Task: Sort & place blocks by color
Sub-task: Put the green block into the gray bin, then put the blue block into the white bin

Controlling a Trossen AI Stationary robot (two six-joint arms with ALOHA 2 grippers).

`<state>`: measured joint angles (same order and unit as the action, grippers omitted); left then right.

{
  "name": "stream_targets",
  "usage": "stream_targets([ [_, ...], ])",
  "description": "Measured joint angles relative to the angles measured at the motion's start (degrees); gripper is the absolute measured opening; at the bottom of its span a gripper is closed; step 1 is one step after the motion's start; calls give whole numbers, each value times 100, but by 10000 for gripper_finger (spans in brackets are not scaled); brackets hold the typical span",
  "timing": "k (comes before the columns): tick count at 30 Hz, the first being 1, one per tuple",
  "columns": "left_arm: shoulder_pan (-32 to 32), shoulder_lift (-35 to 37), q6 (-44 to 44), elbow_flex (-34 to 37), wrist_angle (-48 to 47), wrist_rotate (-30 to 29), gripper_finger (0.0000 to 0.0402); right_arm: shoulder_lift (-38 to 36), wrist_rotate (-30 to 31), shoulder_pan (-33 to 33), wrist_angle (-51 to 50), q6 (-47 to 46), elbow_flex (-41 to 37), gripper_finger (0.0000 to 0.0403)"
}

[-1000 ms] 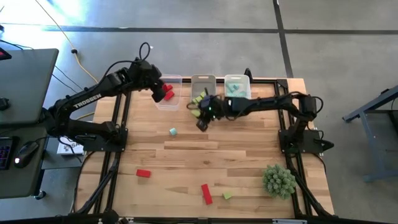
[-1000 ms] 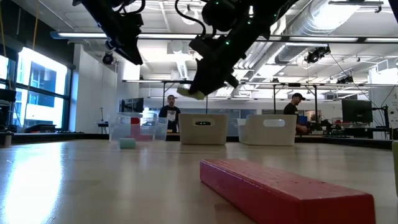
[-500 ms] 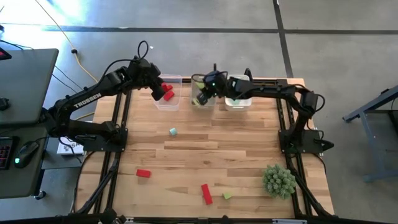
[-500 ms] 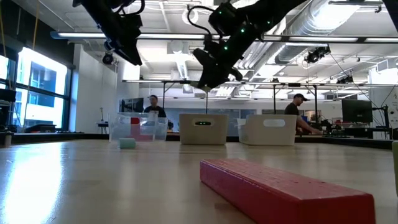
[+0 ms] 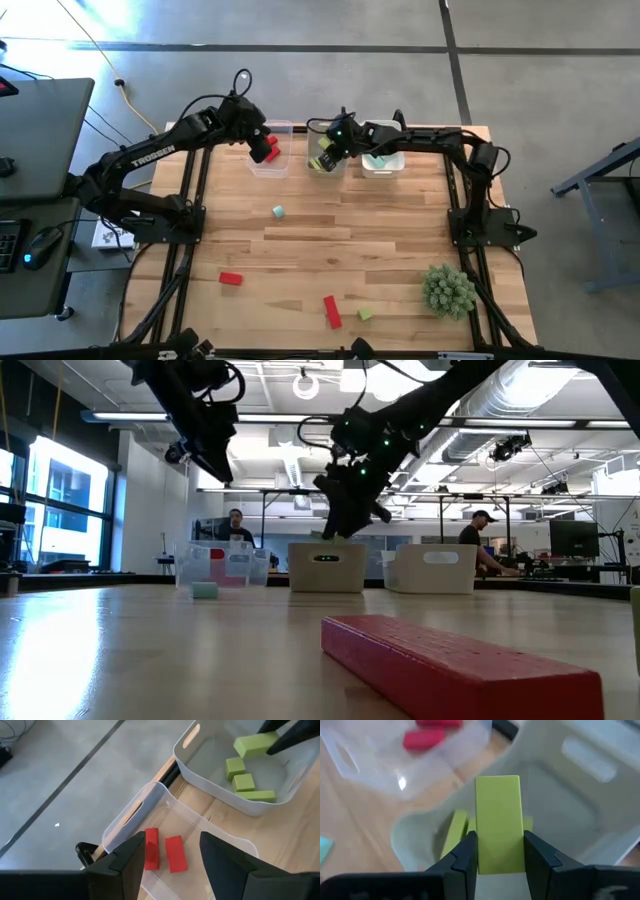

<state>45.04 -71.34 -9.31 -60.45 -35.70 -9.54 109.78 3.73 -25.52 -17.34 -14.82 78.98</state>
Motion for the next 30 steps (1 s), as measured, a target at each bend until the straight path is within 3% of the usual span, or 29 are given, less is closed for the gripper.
stream_targets([
  [14,0,-402,10,-1,129,6,175,98,-73,-25,-503,-347,-7,98],
  [23,0,-402,-129,1,119,35,175,98,-43,1,-485,-611,-7,193],
  [30,-4,-364,-139,1,-13,398,175,98,-218,18,-542,-954,250,209],
])
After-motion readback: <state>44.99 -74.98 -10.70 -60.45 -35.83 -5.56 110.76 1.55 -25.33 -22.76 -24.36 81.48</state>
